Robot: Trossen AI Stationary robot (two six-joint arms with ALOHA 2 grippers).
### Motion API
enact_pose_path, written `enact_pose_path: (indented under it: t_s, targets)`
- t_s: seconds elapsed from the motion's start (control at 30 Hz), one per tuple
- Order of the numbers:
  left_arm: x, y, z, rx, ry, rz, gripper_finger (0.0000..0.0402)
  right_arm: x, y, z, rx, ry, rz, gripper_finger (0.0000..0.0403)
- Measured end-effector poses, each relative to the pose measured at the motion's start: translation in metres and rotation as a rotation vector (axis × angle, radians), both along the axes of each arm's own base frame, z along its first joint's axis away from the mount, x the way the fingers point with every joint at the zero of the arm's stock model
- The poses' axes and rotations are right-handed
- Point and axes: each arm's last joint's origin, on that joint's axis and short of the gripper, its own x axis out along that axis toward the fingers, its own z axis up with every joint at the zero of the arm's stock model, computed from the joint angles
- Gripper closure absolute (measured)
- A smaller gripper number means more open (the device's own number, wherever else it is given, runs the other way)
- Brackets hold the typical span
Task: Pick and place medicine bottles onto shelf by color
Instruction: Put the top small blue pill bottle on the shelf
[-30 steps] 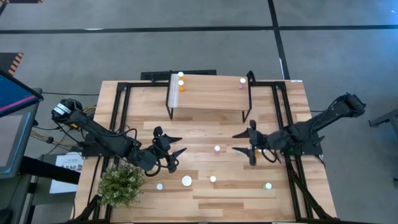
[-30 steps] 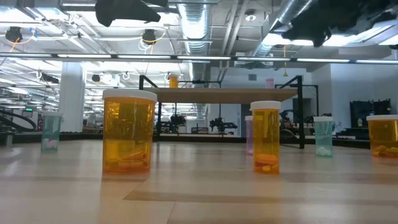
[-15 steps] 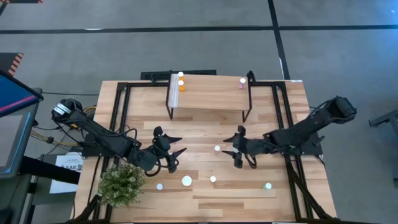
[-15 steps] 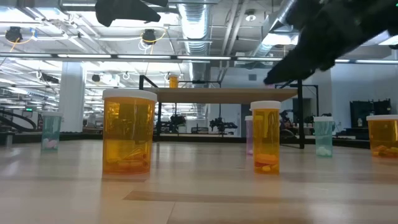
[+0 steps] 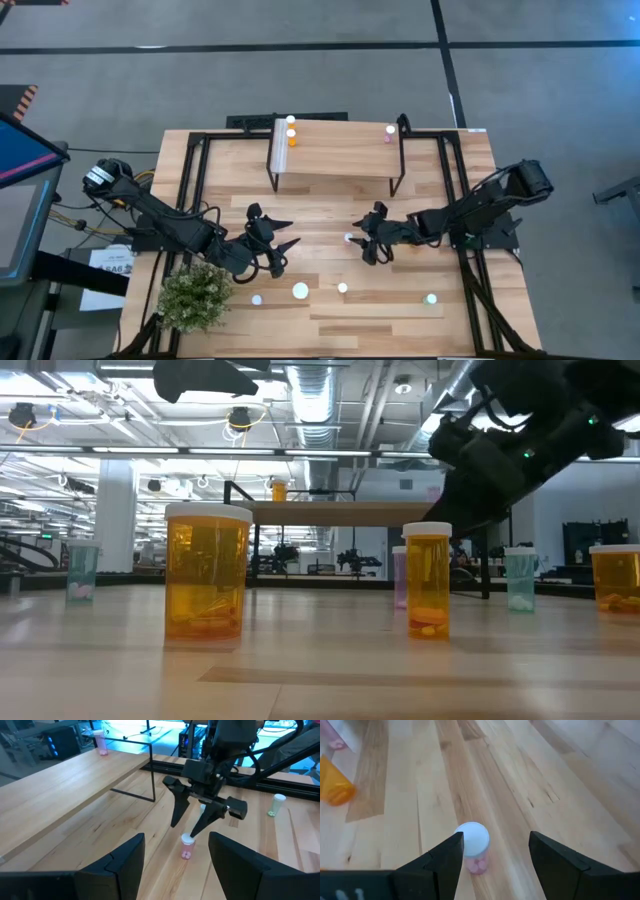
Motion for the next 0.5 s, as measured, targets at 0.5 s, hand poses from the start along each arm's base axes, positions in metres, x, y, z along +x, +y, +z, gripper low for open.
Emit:
enact_pose_path:
  t_s: [0.5]
  targets:
    - [-0.0002, 0.0000, -0.0002, 0.003, 0.003, 0.000, 0.0194, 0.0006, 0.0002, 0.0011, 0.013, -0.009, 0.014, 0.0154]
